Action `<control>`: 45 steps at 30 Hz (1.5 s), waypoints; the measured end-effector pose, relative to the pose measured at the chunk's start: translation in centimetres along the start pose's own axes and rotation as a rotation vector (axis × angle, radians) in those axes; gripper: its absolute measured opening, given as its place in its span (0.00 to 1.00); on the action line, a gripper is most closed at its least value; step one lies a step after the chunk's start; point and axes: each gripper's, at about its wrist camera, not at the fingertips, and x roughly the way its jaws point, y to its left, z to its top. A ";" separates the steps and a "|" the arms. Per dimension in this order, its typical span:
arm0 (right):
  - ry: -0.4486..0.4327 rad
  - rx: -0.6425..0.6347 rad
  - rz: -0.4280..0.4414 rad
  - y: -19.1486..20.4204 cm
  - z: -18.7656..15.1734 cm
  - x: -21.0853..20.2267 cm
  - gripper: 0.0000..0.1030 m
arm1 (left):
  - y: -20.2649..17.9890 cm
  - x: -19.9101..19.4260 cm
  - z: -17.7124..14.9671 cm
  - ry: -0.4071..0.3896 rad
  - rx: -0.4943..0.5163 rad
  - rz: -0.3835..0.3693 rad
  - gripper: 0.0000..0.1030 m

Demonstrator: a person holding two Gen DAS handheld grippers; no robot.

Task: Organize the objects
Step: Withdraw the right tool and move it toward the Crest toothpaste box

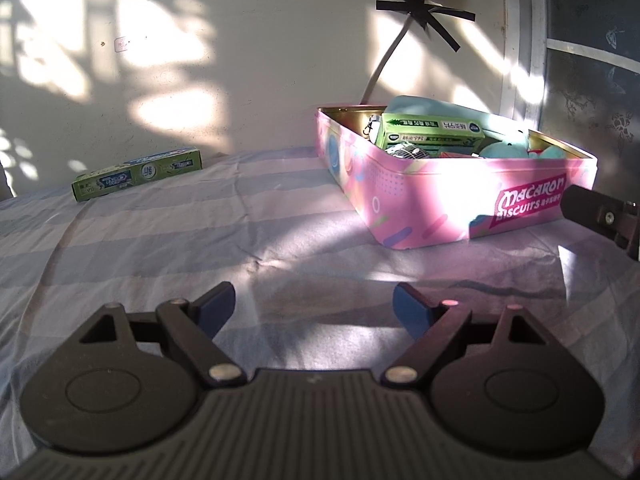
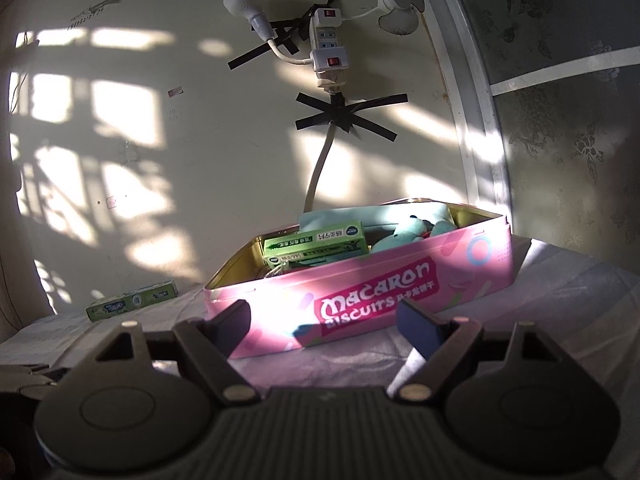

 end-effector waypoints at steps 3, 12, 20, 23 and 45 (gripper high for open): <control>0.012 -0.002 -0.010 0.1 -0.5 0.5 0.80 | -0.1 -0.1 -0.1 -0.015 0.005 -0.004 0.85; 0.011 0.029 0.006 -0.4 -0.6 0.4 0.81 | -0.4 -0.3 -0.3 -0.036 0.025 -0.006 0.85; 0.024 0.035 0.005 -0.5 -0.5 0.7 0.81 | -0.3 -0.3 -0.3 -0.037 0.016 -0.016 0.86; 0.026 0.034 0.002 -0.5 -0.5 0.8 0.81 | -0.2 -0.4 -0.3 -0.041 0.015 -0.019 0.87; 0.046 0.010 -0.034 0.0 -0.5 1.1 0.81 | 0.4 -0.5 -0.1 -0.021 -0.005 -0.032 0.87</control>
